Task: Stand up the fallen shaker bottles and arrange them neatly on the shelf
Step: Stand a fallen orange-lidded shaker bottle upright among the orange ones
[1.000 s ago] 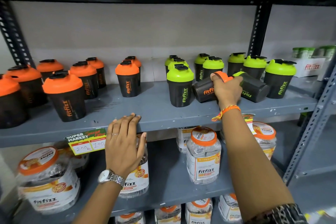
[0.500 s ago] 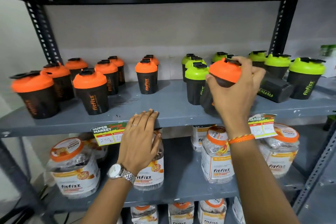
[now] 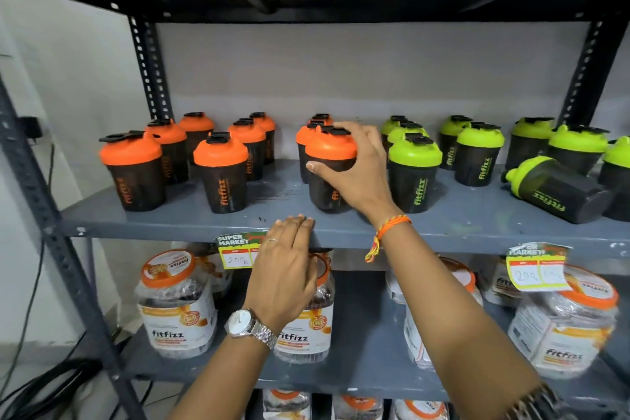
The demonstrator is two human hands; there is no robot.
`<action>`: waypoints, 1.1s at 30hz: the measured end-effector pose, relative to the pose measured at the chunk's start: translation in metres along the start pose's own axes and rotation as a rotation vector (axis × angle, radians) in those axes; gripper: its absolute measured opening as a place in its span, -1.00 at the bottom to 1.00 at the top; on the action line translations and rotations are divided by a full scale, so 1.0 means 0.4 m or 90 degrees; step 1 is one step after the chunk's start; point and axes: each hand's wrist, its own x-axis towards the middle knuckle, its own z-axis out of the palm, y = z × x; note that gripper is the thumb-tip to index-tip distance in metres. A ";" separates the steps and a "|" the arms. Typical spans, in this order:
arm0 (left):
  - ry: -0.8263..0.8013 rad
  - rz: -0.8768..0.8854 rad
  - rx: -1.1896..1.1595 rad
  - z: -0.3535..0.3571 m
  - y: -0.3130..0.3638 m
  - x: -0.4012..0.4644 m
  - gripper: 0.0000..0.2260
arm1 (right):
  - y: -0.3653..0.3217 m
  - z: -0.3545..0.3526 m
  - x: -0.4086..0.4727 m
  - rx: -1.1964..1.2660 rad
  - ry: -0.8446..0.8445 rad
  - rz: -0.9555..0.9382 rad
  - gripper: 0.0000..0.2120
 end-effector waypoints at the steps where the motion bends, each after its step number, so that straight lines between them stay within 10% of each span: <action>1: 0.002 -0.007 -0.005 -0.001 0.004 0.002 -0.45 | 0.006 0.012 0.006 0.001 -0.014 0.000 -0.29; 22: 0.021 -0.048 -0.032 0.003 0.024 -0.005 -0.46 | -0.002 -0.011 0.001 0.036 -0.045 0.004 -0.19; 33: 0.149 -0.050 -0.046 0.074 0.102 0.020 -0.58 | 0.033 -0.372 0.000 -0.062 0.272 0.008 -0.64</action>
